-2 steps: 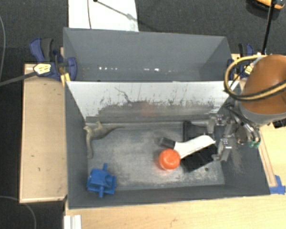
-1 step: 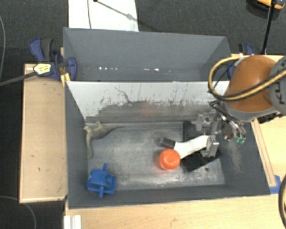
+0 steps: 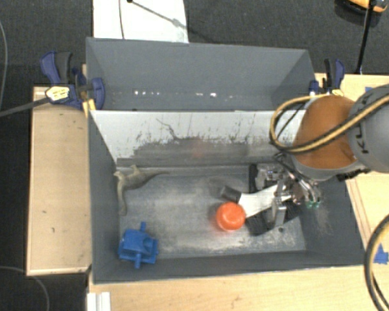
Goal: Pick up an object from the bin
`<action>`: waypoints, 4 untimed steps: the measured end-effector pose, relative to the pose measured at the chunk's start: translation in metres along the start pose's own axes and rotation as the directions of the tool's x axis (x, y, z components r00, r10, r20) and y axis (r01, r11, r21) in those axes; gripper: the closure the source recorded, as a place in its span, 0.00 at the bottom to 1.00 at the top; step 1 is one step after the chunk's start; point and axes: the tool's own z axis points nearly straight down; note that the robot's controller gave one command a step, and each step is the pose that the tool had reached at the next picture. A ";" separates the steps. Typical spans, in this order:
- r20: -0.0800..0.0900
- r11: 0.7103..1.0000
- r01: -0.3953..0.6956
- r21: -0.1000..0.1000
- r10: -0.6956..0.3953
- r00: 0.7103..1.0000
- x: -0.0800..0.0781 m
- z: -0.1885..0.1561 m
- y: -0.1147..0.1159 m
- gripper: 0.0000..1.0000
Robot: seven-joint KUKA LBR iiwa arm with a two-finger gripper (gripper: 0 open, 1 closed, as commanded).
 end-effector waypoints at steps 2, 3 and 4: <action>0.003 1.000 -0.029 0.002 0.029 1.000 0.008 0.012 0.002 1.00; -0.004 1.000 -0.019 0.000 0.019 1.000 0.012 -0.034 0.002 1.00; 0.007 0.997 -0.078 0.001 0.078 0.997 0.010 -0.067 0.005 1.00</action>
Offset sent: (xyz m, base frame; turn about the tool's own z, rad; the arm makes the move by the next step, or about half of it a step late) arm 0.0000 0.0000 0.0000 0.0000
